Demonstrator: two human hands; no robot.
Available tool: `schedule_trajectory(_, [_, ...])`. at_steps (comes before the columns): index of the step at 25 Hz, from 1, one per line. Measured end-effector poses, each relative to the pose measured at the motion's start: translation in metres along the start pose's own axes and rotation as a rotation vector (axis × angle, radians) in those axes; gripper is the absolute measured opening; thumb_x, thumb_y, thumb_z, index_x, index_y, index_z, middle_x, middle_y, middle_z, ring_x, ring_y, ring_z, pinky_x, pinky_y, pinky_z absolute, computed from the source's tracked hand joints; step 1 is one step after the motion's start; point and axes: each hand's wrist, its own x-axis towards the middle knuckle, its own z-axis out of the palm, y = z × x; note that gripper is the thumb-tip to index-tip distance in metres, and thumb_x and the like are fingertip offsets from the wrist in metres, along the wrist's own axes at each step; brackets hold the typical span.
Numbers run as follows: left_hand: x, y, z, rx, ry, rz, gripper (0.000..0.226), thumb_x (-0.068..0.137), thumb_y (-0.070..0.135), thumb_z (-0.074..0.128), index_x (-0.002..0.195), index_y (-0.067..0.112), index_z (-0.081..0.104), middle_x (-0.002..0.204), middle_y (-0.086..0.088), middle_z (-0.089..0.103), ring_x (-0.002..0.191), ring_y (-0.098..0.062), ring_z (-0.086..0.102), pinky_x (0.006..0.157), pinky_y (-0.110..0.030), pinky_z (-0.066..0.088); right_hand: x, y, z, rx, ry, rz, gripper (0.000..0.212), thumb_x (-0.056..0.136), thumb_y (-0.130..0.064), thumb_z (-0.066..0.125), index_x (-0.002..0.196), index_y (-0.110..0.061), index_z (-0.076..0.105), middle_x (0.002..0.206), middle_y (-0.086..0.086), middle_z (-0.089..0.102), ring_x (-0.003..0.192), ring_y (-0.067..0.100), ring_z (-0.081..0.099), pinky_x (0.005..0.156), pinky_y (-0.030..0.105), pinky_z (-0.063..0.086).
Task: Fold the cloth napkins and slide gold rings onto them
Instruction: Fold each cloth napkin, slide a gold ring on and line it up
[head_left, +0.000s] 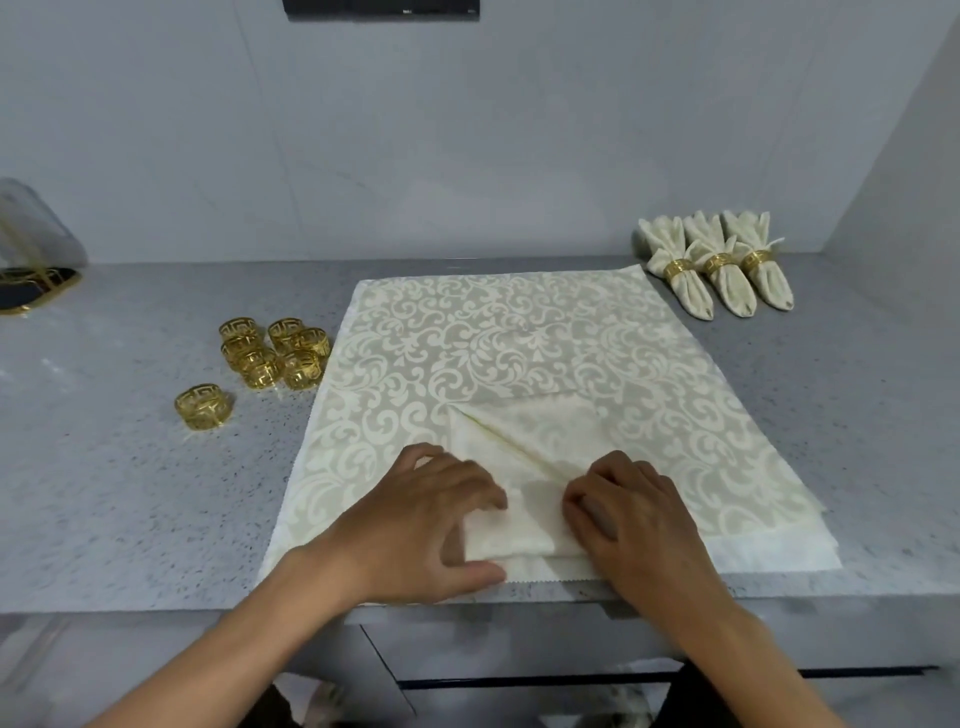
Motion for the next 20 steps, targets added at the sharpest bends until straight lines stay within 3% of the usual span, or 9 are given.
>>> schedule_trajectory(4, [-0.009, -0.003, 0.006, -0.044, 0.029, -0.088, 0.033, 0.079, 0.043, 0.053, 0.109, 0.034, 0.061, 0.111, 0.022, 0.064, 0.105, 0.003, 0.053, 0.105, -0.013, 0.016, 0.0, 0.001, 0.001, 0.02, -0.016, 0.008, 0.031, 0.092, -0.044, 0.039, 0.087, -0.029, 0.066, 0.093, -0.018, 0.047, 0.08, 0.008, 0.047, 0.075, 0.028, 0.04])
schedule_trajectory(7, [0.007, 0.002, 0.006, -0.254, 0.107, -0.264, 0.032, 0.086, 0.05, 0.053, 0.082, 0.021, 0.064, 0.074, 0.009, 0.062, 0.073, -0.01, 0.054, 0.08, -0.015, 0.032, 0.001, 0.001, -0.01, 0.139, -0.051, 0.027, 0.041, 0.093, -0.055, 0.039, 0.084, -0.03, 0.07, 0.093, -0.017, 0.048, 0.086, 0.006, 0.049, 0.08, 0.024, 0.039])
schedule_trajectory(9, [0.018, 0.001, 0.007, -0.44, 0.145, -0.422, 0.044, 0.093, 0.043, 0.059, 0.066, 0.008, 0.051, 0.062, -0.001, 0.048, 0.06, -0.017, 0.046, 0.065, -0.024, 0.032, 0.002, -0.001, -0.018, 0.206, -0.084, 0.02, 0.041, 0.094, -0.059, 0.039, 0.072, -0.036, 0.065, 0.088, -0.016, 0.048, 0.087, 0.006, 0.047, 0.079, 0.023, 0.038])
schedule_trajectory(12, [0.027, 0.0, 0.014, -0.425, 0.163, -0.531, 0.038, 0.092, 0.038, 0.064, 0.064, 0.018, 0.048, 0.057, 0.006, 0.045, 0.055, -0.011, 0.043, 0.068, -0.028, 0.031, 0.003, 0.002, -0.022, 0.216, -0.109, -0.011, 0.031, 0.094, -0.047, 0.043, 0.066, -0.035, 0.048, 0.071, -0.012, 0.05, 0.075, 0.011, 0.047, 0.069, 0.026, 0.036])
schedule_trajectory(14, [0.03, 0.001, 0.014, -0.446, 0.216, -0.546, 0.018, 0.086, 0.037, 0.072, 0.08, 0.029, 0.058, 0.064, 0.009, 0.055, 0.059, -0.006, 0.052, 0.071, -0.026, 0.037, 0.004, 0.004, -0.022, 0.21, -0.157, 0.039, 0.01, 0.096, -0.037, 0.052, 0.088, -0.041, 0.056, 0.074, -0.016, 0.056, 0.08, 0.007, 0.051, 0.072, 0.02, 0.036])
schedule_trajectory(15, [0.032, 0.001, 0.014, -0.45, 0.241, -0.543, 0.018, 0.083, 0.036, 0.075, 0.089, 0.032, 0.059, 0.071, 0.011, 0.058, 0.063, -0.004, 0.056, 0.073, -0.026, 0.04, 0.004, 0.003, -0.023, 0.202, -0.155, 0.059, 0.01, 0.096, -0.032, 0.055, 0.099, -0.041, 0.057, 0.076, -0.018, 0.057, 0.082, 0.005, 0.052, 0.074, 0.017, 0.037])
schedule_trajectory(17, [0.032, 0.0, 0.016, -0.393, 0.246, -0.49, 0.021, 0.082, 0.035, 0.077, 0.095, 0.035, 0.061, 0.082, 0.012, 0.056, 0.067, -0.004, 0.058, 0.078, -0.028, 0.043, 0.002, 0.006, -0.022, 0.174, -0.108, 0.028, 0.01, 0.095, -0.03, 0.057, 0.102, -0.036, 0.06, 0.083, -0.018, 0.055, 0.08, 0.005, 0.054, 0.072, 0.017, 0.04])
schedule_trajectory(20, [0.033, 0.003, 0.019, -0.102, 0.255, -0.377, 0.003, 0.086, 0.03, 0.073, 0.083, 0.029, 0.073, 0.079, 0.012, 0.046, 0.068, -0.007, 0.049, 0.073, -0.031, 0.04, -0.002, 0.01, -0.018, -0.052, -0.038, -0.153, 0.019, 0.088, -0.034, 0.053, 0.097, -0.028, 0.069, 0.095, -0.013, 0.052, 0.08, 0.009, 0.05, 0.073, 0.025, 0.044])
